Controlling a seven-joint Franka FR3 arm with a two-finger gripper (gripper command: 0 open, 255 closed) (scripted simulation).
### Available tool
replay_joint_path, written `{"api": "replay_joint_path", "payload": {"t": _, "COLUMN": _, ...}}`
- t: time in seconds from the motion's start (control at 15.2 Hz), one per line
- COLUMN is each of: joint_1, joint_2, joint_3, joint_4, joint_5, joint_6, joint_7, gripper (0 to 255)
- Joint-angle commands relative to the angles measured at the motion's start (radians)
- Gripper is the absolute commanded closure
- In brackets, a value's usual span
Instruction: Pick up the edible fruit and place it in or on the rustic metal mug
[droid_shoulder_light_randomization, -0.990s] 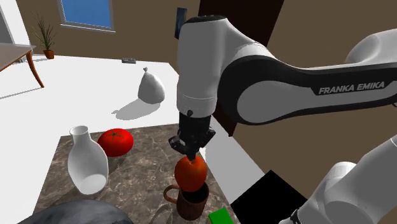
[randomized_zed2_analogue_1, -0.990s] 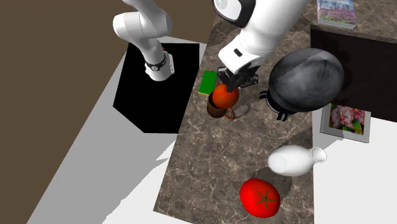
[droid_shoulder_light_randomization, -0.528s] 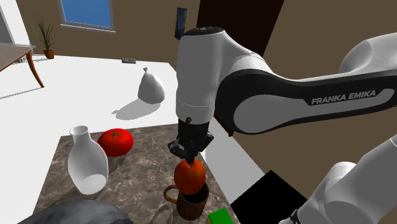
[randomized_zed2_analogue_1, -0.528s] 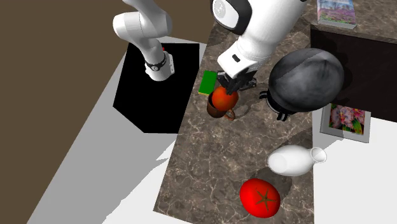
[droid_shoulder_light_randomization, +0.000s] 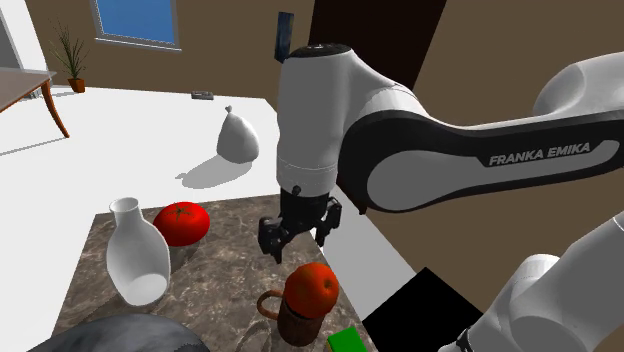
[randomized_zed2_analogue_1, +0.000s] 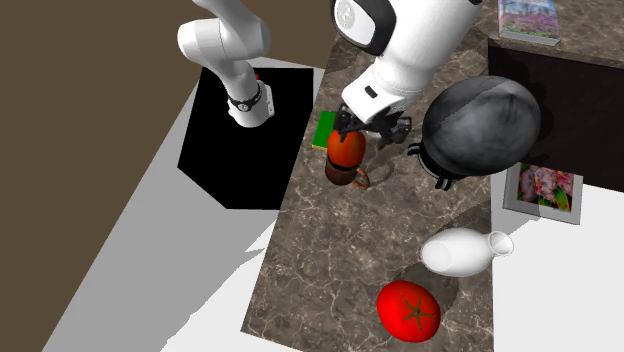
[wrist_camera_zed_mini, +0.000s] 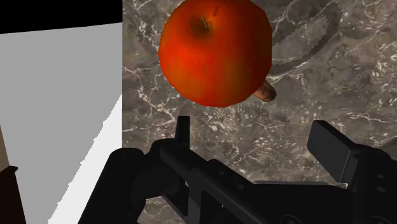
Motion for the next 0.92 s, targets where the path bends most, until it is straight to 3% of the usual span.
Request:
{"api": "replay_joint_path", "payload": {"t": 0.0, "joint_1": 0.0, "joint_2": 0.0, "joint_3": 0.0, "joint_4": 0.0, "joint_5": 0.0, "joint_6": 0.0, "joint_7": 0.0, "gripper": 0}}
{"api": "replay_joint_path", "payload": {"t": 0.33, "joint_1": -0.002, "joint_2": 0.011, "joint_3": 0.001, "joint_4": 0.134, "joint_5": -0.007, "joint_6": -0.126, "joint_7": 0.004, "gripper": 0}}
{"api": "replay_joint_path", "payload": {"t": 0.86, "joint_1": -0.002, "joint_2": 0.011, "joint_3": 0.001, "joint_4": 0.134, "joint_5": -0.007, "joint_6": -0.126, "joint_7": 0.004, "gripper": 0}}
